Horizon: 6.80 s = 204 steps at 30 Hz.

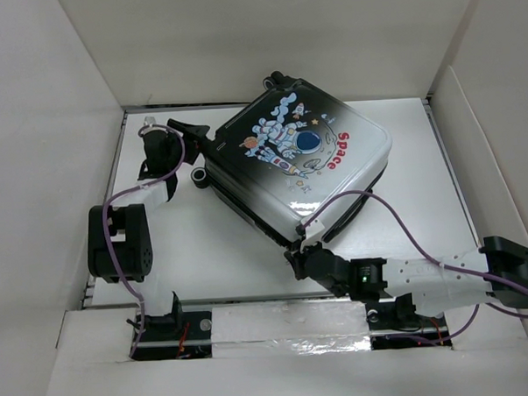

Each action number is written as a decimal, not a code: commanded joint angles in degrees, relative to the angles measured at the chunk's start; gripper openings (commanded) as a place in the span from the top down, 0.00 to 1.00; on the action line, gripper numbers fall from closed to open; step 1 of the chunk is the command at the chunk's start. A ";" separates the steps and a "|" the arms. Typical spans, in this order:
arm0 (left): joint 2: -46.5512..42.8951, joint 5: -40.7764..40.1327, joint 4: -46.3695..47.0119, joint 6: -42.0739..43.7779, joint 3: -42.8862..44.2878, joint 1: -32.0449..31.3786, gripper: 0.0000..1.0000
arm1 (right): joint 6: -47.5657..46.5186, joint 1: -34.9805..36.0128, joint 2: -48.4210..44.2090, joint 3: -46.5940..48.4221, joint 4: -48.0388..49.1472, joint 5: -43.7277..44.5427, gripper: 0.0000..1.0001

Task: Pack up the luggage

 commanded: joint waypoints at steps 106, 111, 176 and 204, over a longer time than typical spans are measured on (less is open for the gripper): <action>13.08 11.65 13.93 0.49 11.28 -8.57 0.27 | -5.37 -7.21 -10.63 -2.95 12.47 -29.64 1.00; 13.34 12.09 22.73 -4.26 7.85 -9.79 0.35 | -5.28 -7.21 -10.98 -2.95 11.59 -28.41 1.00; -44.05 -3.90 26.52 -1.88 -39.00 -19.29 1.00 | -11.61 -2.29 -17.20 -1.37 18.57 -14.39 1.00; -55.55 -3.45 2.55 5.37 -42.17 -18.77 0.47 | -7.21 -10.82 -22.41 -3.21 6.05 -19.36 1.00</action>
